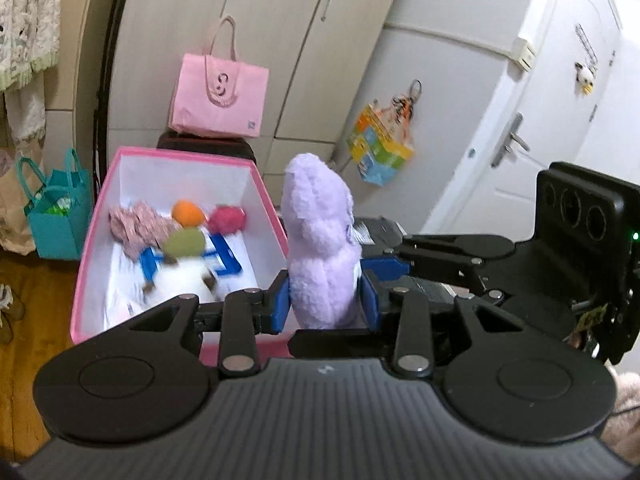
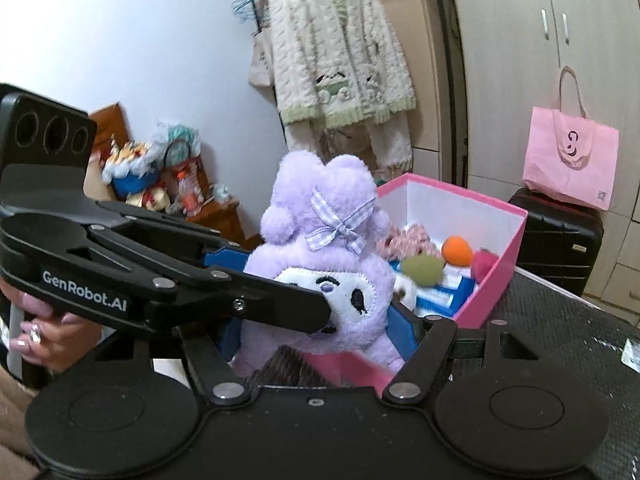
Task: Organize soft objects
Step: 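Lift the purple bunny plush with the left gripper and carry it over the box, then open the left gripper to drop the bunny plush into the box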
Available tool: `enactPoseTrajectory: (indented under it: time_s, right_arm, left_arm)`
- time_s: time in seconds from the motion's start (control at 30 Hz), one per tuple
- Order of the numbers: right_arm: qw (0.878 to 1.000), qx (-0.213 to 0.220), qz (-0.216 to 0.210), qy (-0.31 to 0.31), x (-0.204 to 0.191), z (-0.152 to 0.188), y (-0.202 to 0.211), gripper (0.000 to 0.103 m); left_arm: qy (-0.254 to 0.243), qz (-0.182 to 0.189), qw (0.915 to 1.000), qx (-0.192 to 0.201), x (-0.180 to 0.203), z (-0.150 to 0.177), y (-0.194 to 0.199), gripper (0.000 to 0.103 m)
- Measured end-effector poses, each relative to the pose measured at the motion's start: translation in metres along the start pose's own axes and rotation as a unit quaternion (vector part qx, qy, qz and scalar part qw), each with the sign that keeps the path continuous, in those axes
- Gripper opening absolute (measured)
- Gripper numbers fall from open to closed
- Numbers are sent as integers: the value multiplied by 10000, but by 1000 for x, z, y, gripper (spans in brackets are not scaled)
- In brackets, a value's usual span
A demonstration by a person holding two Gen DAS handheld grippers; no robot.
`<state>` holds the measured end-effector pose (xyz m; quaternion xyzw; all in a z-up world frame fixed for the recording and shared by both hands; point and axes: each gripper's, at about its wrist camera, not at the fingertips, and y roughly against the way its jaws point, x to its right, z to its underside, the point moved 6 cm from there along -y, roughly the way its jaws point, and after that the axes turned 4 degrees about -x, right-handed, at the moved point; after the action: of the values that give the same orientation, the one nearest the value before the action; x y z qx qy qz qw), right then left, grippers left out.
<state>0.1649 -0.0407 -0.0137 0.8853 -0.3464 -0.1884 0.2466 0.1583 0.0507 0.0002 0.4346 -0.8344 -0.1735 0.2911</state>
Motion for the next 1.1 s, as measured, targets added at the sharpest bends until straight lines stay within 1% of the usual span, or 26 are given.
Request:
enactPoseTrajectory:
  time_s: [0.13, 0.2, 0.27, 0.33, 0.47, 0.6, 0.7, 0.83, 0.9, 0.97, 1.0, 1.07, 1.1]
  right_arm:
    - [9998, -21, 9, -198, 21, -14, -20, 75]
    - [9996, -44, 74, -280, 33, -20, -32, 75]
    - [9994, -87, 174, -272, 44, -25, -48, 75]
    - [9989, -204, 185, -391, 56, -29, -65, 74]
    - [9971, -459, 215, -561, 74, -31, -87, 74]
    - [9953, -644, 438, -571, 84, -28, -105, 73]
    - [9941, -716, 699, -427, 82, -24, -112, 73]
    - [9931, -710, 845, -388, 85, -23, -115, 73]
    - [9920, -691, 993, -350, 87, -25, -115, 73]
    - [9899, -648, 1239, -220, 89, -27, -115, 73]
    - [9893, -627, 1307, -173, 89, -27, -114, 74]
    - [9891, -603, 1333, -187, 91, -25, -110, 74]
    - [9900, -587, 1263, -212, 92, -24, -107, 74]
  left_arm:
    - [180, 17, 9998, 119, -22, -18, -21, 36]
    - [274, -47, 9994, 193, -33, -25, -35, 35]
    - [296, -183, 9992, 182, -42, -31, -49, 34]
    - [333, -284, 9990, 104, -51, -36, -62, 33]
    - [670, -258, 9973, -170, -73, -42, -87, 33]
    - [924, -336, 9945, -360, -89, -38, -108, 33]
    - [992, -372, 9932, -482, -96, -35, -120, 33]
    - [1053, -433, 9919, -558, -101, -34, -130, 34]
    - [1080, -524, 9914, -525, -102, -35, -132, 34]
    - [1055, -630, 9915, -423, -103, -35, -132, 38]
    - [1059, -654, 9915, -383, -104, -35, -130, 38]
    - [986, -645, 9924, -357, -102, -34, -127, 39]
    - [921, -650, 9930, -343, -101, -32, -125, 39]
